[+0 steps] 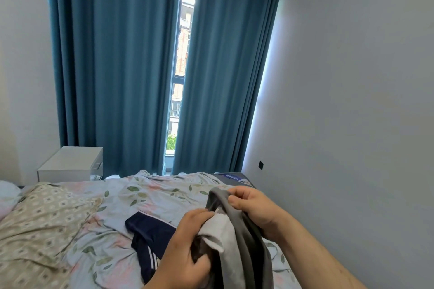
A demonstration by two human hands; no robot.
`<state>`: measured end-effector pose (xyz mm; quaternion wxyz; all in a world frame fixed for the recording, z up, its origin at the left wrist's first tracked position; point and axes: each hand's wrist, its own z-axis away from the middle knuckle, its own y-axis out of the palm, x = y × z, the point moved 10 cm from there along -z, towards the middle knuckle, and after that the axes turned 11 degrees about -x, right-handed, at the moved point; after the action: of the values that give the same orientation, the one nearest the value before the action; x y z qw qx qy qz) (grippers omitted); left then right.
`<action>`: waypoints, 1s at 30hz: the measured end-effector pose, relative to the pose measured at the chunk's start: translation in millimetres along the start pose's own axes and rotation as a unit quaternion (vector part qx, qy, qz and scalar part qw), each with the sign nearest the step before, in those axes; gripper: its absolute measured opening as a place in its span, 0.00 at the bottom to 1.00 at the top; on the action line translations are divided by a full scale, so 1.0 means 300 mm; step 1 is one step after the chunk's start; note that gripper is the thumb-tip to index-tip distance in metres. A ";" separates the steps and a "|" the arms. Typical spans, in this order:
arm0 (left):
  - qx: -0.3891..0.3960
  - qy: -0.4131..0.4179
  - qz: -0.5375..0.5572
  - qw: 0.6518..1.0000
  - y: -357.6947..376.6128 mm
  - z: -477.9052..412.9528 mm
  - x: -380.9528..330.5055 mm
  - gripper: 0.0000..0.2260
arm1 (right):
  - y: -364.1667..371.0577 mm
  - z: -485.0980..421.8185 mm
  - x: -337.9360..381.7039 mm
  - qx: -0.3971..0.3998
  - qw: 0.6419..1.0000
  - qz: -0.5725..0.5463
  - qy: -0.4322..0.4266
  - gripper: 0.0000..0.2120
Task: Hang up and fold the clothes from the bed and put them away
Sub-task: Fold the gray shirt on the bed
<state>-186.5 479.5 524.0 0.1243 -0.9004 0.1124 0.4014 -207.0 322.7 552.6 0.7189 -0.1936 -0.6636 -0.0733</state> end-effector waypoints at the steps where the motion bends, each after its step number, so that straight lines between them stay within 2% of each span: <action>1: 0.002 -0.057 0.056 0.997 -0.012 0.005 0.050 0.27 | -0.006 0.007 0.028 0.011 0.999 -0.031 -0.012 0.09; 3: -0.059 -0.176 0.151 0.971 -0.059 -0.003 0.168 0.23 | -0.003 0.027 0.088 0.056 0.995 -0.082 -0.029 0.05; 4: -0.090 -0.228 0.166 0.955 -0.067 0.001 0.241 0.16 | -0.003 0.035 0.113 0.075 0.992 -0.097 -0.037 0.04; 5: -0.069 -0.250 0.121 0.958 -0.047 -0.002 0.279 0.14 | -0.005 0.039 0.132 0.085 0.990 -0.107 -0.043 0.04; 7: 0.037 -0.254 0.031 0.966 0.034 0.008 0.301 0.20 | -0.013 0.039 0.157 0.094 0.986 -0.128 -0.053 0.07; 8: 0.064 -0.271 0.017 0.960 0.061 0.014 0.313 0.23 | -0.017 0.036 0.165 0.098 0.984 -0.137 -0.059 0.07; 10: 0.092 -0.333 0.022 0.938 0.074 0.025 0.345 0.37 | -0.020 0.036 0.172 0.107 0.981 -0.152 -0.062 0.05; 11: 0.106 -0.369 0.048 0.922 0.073 0.032 0.355 0.39 | -0.022 0.038 0.172 0.112 0.979 -0.156 -0.064 0.06; 13: 0.141 -0.462 0.116 0.868 0.093 0.063 0.370 0.28 | -0.033 0.039 0.165 0.116 0.977 -0.166 -0.070 0.10; 15: 0.163 -0.503 0.180 0.829 0.114 0.092 0.344 0.13 | -0.051 0.043 0.160 0.116 0.974 -0.178 -0.072 0.13; 17: 0.078 -0.501 0.251 0.825 0.097 0.055 0.357 0.10 | -0.078 0.051 0.158 0.114 0.973 -0.185 -0.074 0.11; 20: -0.105 -0.464 0.353 0.805 -0.005 -0.050 0.359 0.11 | -0.127 0.060 0.128 0.101 0.981 -0.158 -0.054 0.04; 21: -0.135 -0.443 0.361 0.809 -0.044 -0.096 0.341 0.10 | -0.141 0.061 0.105 0.097 0.986 -0.128 -0.044 0.06; 23: -0.151 -0.392 0.337 0.843 -0.113 -0.189 0.288 0.10 | -0.137 0.070 0.055 0.111 0.993 -0.025 -0.026 0.09; 27: -0.114 -0.271 0.234 0.927 -0.164 -0.338 0.134 0.13 | -0.090 0.072 -0.065 0.137 0.970 0.200 0.019 0.14; 30: -0.082 -0.240 0.152 0.955 -0.154 -0.397 0.055 0.14 | -0.093 0.039 -0.114 0.085 0.957 0.273 0.052 0.15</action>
<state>-78.9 483.9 594.8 0.0109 -0.7571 0.1815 0.6274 -231.6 296.3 524.6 0.7588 -0.3012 -0.5513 0.1721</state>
